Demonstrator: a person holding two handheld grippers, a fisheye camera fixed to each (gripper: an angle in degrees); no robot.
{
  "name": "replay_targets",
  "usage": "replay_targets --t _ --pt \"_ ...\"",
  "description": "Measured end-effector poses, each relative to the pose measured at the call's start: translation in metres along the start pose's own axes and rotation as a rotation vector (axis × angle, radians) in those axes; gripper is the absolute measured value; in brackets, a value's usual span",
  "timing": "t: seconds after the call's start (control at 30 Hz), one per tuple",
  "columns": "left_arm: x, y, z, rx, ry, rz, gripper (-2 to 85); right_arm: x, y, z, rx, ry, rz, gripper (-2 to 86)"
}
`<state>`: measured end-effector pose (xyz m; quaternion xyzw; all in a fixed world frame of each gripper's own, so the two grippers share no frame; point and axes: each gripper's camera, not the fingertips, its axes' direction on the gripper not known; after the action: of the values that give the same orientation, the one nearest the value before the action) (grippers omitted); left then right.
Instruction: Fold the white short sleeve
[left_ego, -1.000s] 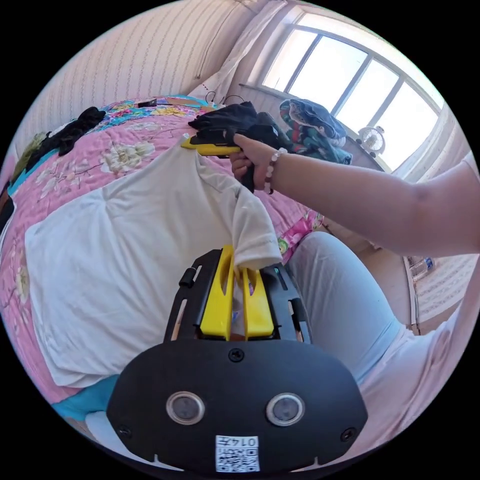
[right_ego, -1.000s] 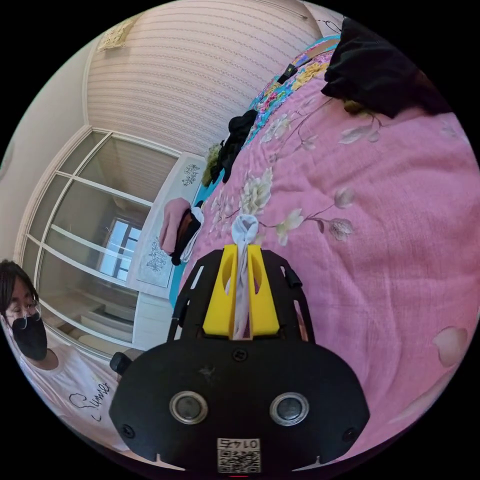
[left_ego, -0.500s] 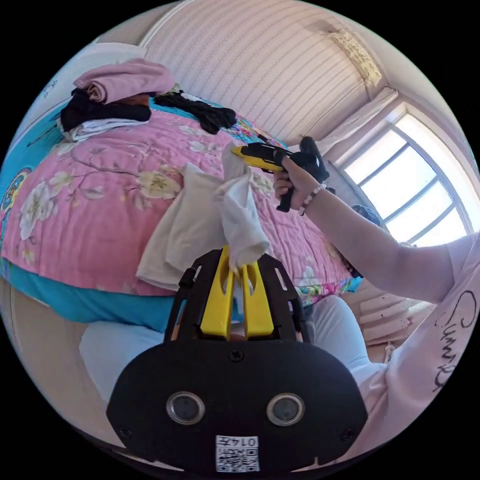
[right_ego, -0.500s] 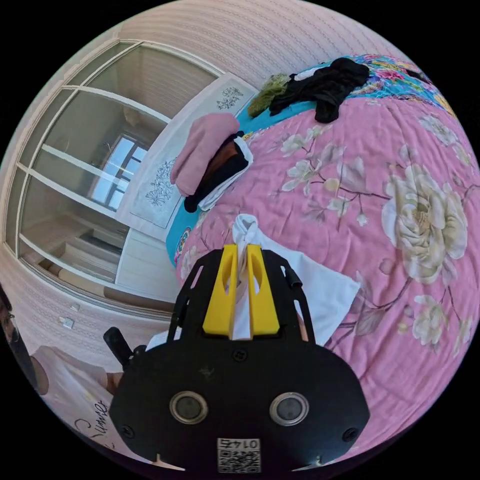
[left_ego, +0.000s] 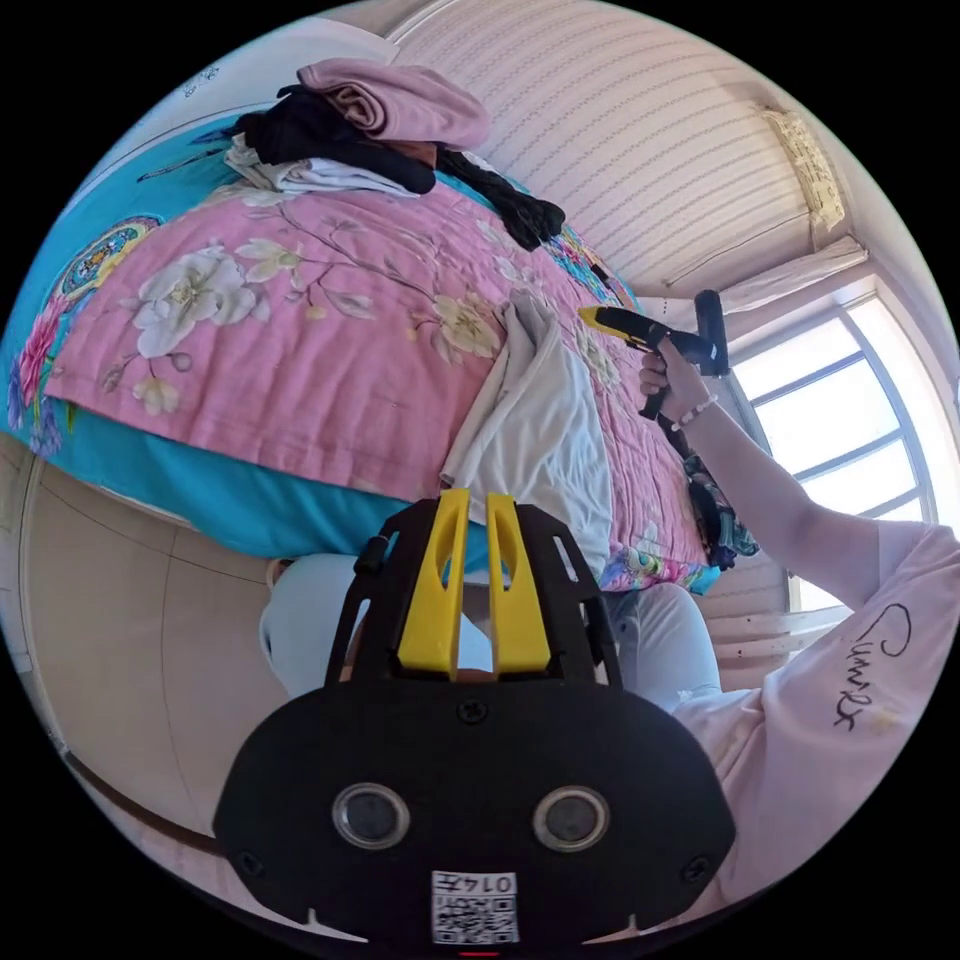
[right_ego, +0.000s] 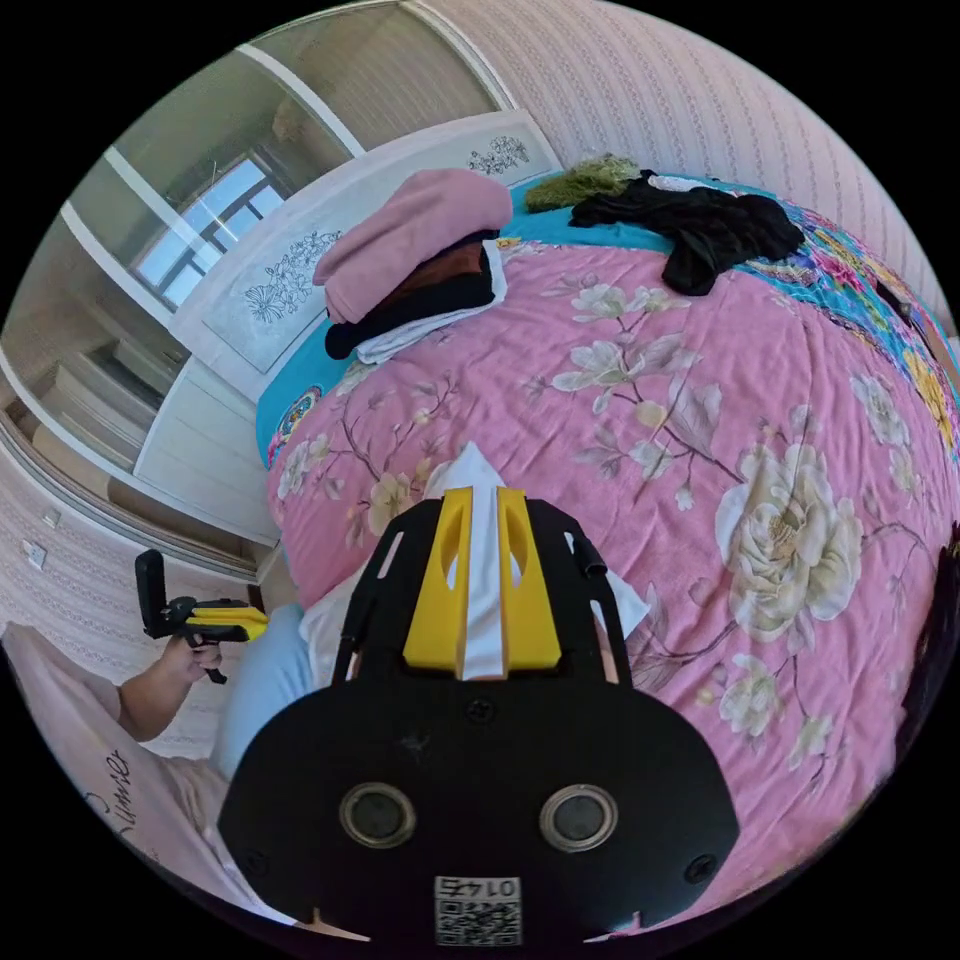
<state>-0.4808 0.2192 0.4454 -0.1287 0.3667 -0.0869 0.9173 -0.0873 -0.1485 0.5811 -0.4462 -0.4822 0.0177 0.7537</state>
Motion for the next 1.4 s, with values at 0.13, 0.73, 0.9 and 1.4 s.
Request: replay_targets --t 0.13,0.73,0.9,1.4 --pt "0.013 -0.019 0.021 -0.050 -0.069 0.061 7.7 -0.023 -0.017 0.042 -0.095 0.143 -0.037 9.5" --pt "0.036 -0.023 0.033 -0.216 -0.183 0.124 -0.3 -0.084 -0.054 0.075 -0.189 0.021 -0.101 5.4" --pt "0.047 -0.013 0.011 -0.173 -0.190 0.108 3.6 -0.079 -0.040 0.056 -0.192 -0.029 -0.155 8.5" --pt "0.107 0.014 0.025 -0.153 -0.193 0.222 1.2 -0.114 0.055 0.046 -0.326 -0.236 -0.274 5.1"
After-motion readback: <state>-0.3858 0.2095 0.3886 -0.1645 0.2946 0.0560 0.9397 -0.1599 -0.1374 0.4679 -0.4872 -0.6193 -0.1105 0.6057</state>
